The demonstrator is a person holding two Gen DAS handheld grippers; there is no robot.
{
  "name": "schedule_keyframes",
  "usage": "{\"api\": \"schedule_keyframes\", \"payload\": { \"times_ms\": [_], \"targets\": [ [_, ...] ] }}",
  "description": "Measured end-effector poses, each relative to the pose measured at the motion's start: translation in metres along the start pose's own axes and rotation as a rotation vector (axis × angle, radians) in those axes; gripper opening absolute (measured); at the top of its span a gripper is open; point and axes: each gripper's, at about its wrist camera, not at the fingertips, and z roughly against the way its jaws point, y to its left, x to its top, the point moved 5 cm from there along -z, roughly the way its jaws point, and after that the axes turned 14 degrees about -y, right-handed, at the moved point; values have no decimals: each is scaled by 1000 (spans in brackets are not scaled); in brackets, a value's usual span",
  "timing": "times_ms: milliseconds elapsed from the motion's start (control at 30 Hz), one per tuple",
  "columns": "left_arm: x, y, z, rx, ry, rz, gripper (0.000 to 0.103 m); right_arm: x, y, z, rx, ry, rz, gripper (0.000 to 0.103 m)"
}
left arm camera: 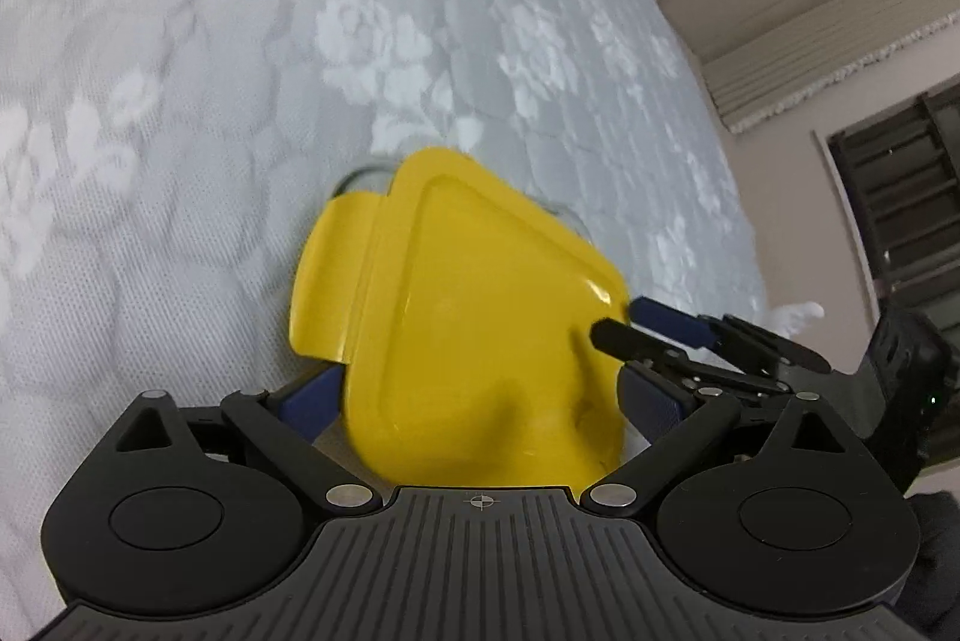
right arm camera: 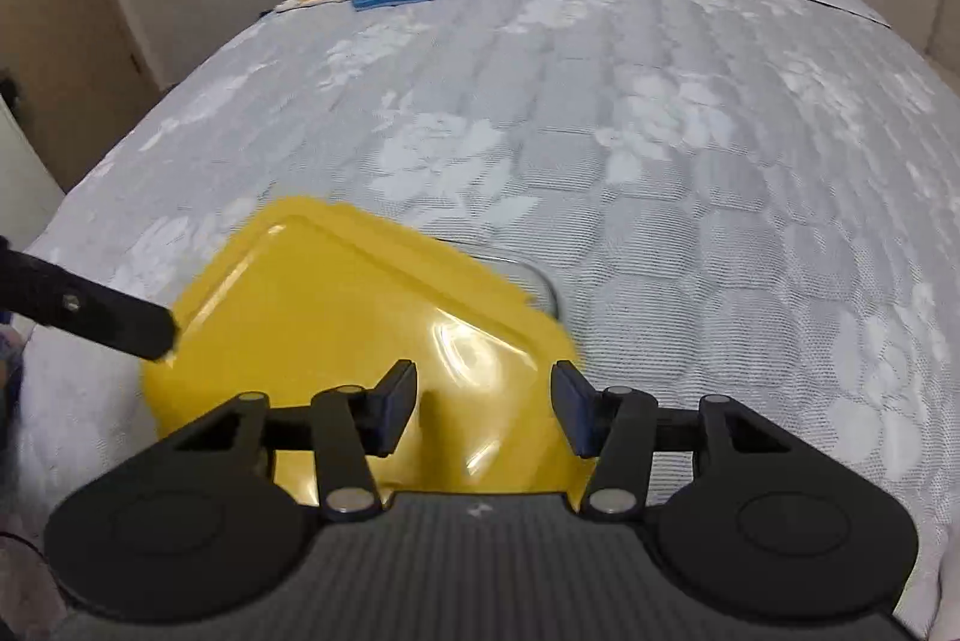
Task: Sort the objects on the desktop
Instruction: 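Grasp the yellow lid edges with both grippers and flip it over the dish, then lower the yellow lid onto the glass dish rim with both grippers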
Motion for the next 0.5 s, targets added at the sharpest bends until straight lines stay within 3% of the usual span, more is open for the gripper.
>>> {"api": "schedule_keyframes", "payload": {
  "times_ms": [100,200,267,333,367,500],
  "targets": [
    [1,9,1,43,9,22,99,0,-1,1,-47,8,-38,78],
    [7,20,5,71,-16,56,99,-7,-14,-1,-101,32,-154,79],
    [11,25,4,73,-33,92,99,-17,-23,-5,-88,84,-250,78],
    [15,26,2,65,-50,117,99,-29,-32,-9,-79,131,-339,64],
    [17,25,2,55,-57,124,99,-32,-35,-9,-77,144,-370,63],
    [16,3,8,-73,-52,109,99,-22,-31,-3,-63,100,-315,50]
  ]
}}
